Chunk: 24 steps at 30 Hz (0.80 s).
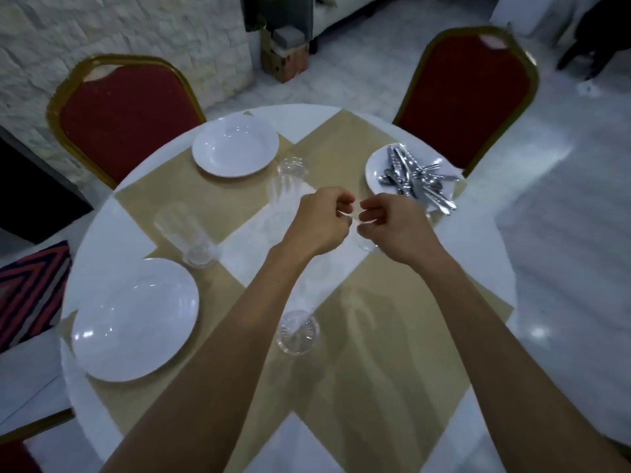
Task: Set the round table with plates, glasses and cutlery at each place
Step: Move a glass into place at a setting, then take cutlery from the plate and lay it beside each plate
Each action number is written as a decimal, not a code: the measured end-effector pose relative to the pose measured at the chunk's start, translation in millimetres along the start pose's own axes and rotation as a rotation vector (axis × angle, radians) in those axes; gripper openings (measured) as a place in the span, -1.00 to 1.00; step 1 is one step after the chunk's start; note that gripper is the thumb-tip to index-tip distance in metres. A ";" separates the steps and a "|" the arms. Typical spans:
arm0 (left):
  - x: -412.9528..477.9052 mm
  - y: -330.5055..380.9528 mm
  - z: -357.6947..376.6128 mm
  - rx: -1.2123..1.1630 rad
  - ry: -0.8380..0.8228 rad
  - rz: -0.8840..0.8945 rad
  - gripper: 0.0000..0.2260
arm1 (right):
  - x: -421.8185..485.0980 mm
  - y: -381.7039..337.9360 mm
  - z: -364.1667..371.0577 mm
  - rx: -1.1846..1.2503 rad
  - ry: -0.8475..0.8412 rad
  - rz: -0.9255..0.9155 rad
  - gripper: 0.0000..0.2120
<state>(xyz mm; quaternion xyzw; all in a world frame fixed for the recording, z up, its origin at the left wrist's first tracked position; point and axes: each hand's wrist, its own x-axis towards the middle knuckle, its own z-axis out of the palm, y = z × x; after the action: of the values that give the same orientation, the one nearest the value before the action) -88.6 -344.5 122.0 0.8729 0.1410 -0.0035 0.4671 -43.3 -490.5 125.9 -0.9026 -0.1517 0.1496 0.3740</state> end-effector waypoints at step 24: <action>128.3 12.5 165.3 0.083 -0.162 -0.228 -0.78 | 104.1 212.3 -37.8 0.230 0.097 0.513 -0.56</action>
<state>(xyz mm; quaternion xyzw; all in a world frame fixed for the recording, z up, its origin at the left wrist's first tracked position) 58.4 -454.9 21.4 0.8666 0.2009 -0.1326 0.4372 100.2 -617.2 -17.9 -0.8694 0.1176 0.2120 0.4306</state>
